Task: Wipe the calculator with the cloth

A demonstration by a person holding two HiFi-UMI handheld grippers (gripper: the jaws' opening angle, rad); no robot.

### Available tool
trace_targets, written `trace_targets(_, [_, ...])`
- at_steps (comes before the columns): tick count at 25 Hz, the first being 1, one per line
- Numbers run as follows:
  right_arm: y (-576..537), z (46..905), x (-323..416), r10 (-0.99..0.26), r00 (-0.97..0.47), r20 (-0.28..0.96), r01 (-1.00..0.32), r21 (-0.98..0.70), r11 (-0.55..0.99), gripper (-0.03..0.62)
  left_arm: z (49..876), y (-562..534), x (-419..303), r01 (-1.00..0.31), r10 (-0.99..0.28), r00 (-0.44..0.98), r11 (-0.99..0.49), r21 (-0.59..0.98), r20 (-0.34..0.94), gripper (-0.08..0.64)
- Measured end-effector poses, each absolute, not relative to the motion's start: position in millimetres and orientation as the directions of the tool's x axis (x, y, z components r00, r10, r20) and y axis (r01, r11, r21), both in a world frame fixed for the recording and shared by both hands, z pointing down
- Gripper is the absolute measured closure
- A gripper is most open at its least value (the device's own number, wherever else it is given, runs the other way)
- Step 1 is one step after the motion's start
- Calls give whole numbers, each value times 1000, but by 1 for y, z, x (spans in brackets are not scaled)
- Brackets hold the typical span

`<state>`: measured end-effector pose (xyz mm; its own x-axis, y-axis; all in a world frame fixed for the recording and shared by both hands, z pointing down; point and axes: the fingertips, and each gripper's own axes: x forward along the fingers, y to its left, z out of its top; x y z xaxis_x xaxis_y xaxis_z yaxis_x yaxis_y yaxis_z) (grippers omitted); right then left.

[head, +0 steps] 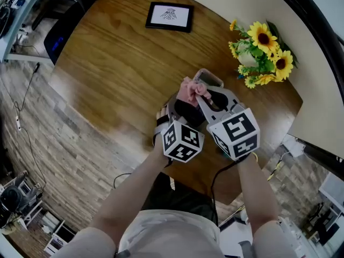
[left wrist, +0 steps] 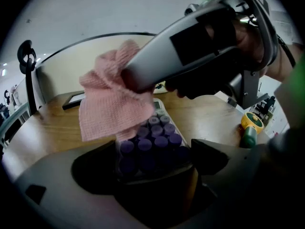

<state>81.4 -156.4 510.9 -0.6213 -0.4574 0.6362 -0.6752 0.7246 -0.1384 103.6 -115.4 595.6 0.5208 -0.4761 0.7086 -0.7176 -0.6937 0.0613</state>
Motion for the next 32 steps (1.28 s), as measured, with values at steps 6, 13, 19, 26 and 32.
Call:
trace_targets(6, [-152,556,81,-417,-540,731,-672,-77,736,552,596,-116,103,-718,-476,518,-693,59,711,75])
trace_targets(13, [-131,558,113,-424,-479,769,-654,9,756,552,596,-116,103,-718,-477,519,-693,59,710,75])
trace_targets(19, [-110,570,155,-358,-354,864,-675,29,737,554,597,-115,102,-716,-472,520,-695,62,712,75])
trace_targets(26, [-120,541,148,-367,-479,797,-715,-111,690,552,597,-115,103,-717,-472,519,-694,62,713,75])
trace_targets(32, [-142,520,80,-393,-618,681,-649,-159,744,551,596,-116,103,-717,-476,521,-694,61,709,75])
